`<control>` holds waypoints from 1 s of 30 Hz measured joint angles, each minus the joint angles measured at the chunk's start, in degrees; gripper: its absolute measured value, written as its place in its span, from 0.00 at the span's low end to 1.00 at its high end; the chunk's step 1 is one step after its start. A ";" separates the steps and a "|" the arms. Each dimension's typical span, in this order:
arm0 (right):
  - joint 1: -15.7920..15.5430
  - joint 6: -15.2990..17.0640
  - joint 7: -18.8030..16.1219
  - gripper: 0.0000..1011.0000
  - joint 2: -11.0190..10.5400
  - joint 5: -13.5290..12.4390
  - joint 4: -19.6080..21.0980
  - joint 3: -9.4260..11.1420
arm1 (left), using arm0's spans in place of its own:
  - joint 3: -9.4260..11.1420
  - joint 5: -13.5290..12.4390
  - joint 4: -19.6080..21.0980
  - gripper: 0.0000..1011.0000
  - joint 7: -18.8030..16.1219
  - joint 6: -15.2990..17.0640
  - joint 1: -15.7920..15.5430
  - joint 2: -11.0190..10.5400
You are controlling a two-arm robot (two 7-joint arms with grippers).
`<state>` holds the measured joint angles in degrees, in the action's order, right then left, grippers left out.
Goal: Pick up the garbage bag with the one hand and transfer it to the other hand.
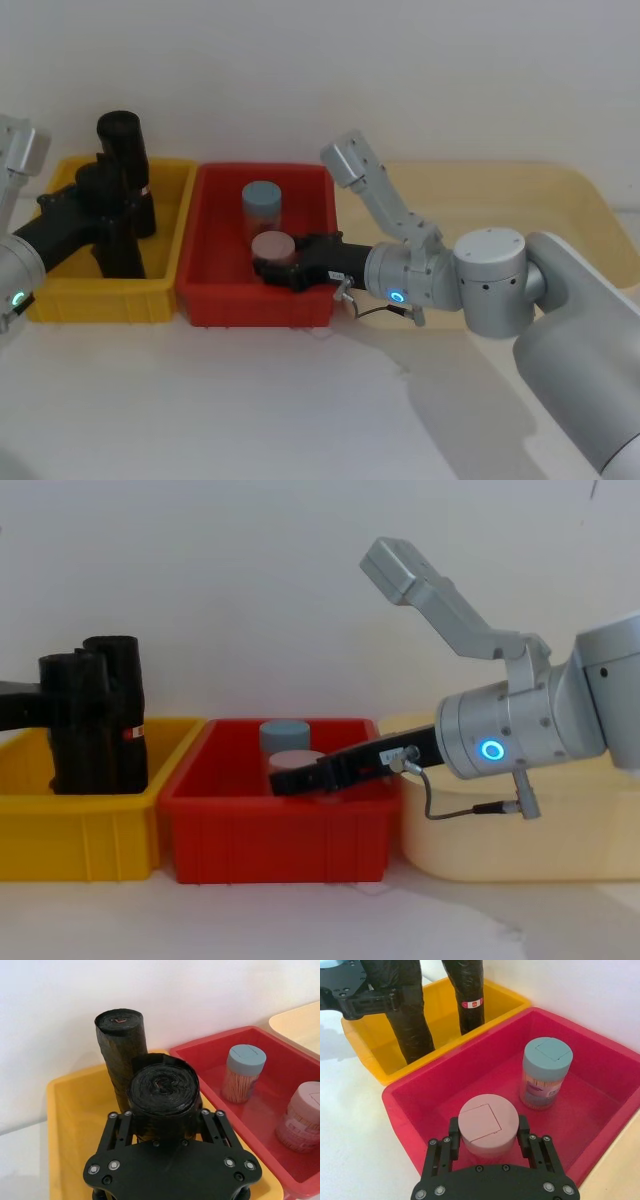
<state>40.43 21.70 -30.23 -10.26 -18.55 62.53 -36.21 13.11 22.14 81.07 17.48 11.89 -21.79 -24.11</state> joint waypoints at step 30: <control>-1.21 -0.62 0.70 0.65 -1.60 0.18 4.47 0.55 | -0.33 -0.84 2.34 0.43 -0.32 -0.42 -0.85 0.28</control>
<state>39.22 21.08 -29.52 -11.87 -18.37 67.00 -35.65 12.78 21.30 83.40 17.16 11.47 -22.64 -23.83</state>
